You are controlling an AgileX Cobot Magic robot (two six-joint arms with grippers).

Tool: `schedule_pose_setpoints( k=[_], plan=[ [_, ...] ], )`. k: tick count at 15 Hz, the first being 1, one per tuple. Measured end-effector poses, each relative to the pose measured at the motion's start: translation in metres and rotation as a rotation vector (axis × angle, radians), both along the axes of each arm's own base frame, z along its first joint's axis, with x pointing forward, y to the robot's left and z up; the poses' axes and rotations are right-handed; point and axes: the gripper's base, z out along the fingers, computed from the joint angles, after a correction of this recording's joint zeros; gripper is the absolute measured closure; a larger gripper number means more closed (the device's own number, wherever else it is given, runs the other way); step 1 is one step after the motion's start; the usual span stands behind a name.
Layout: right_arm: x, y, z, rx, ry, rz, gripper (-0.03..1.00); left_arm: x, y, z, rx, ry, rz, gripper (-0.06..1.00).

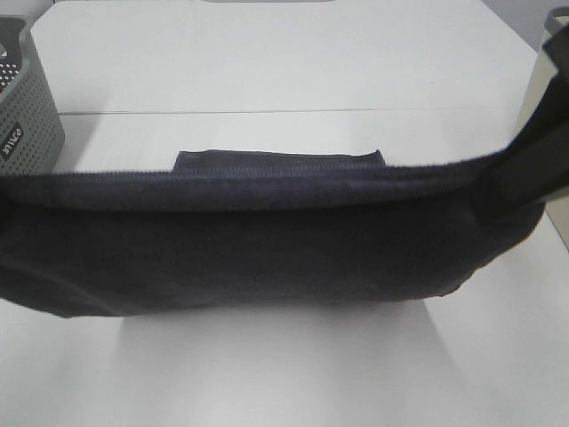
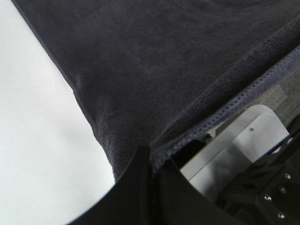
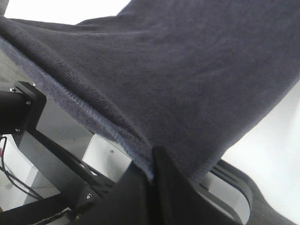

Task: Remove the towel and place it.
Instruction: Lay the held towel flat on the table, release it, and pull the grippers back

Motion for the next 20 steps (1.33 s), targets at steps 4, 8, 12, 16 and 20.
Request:
schedule_pose_setpoints(
  k=[4,8,12,16,20],
  plan=[
    [-0.014,-0.004,-0.046,-0.042,0.162,-0.002,0.96,-0.015,-0.002,-0.047,-0.017,0.173,-0.041,0.94],
    [-0.022,-0.007,-0.092,-0.09,0.3,-0.033,0.96,-0.02,-0.007,-0.091,-0.04,0.38,-0.058,0.94],
    [-0.012,-0.005,-0.125,-0.127,0.44,-0.055,0.96,-0.008,-0.011,-0.125,-0.013,0.497,-0.022,0.94],
    [0.0,-0.002,-0.15,-0.166,0.535,-0.047,0.96,0.003,-0.015,-0.153,0.017,0.608,-0.005,0.94],
    [0.006,-0.001,-0.171,-0.195,0.62,-0.01,0.96,0.006,-0.018,-0.174,0.025,0.696,-0.012,0.94]
  ],
)
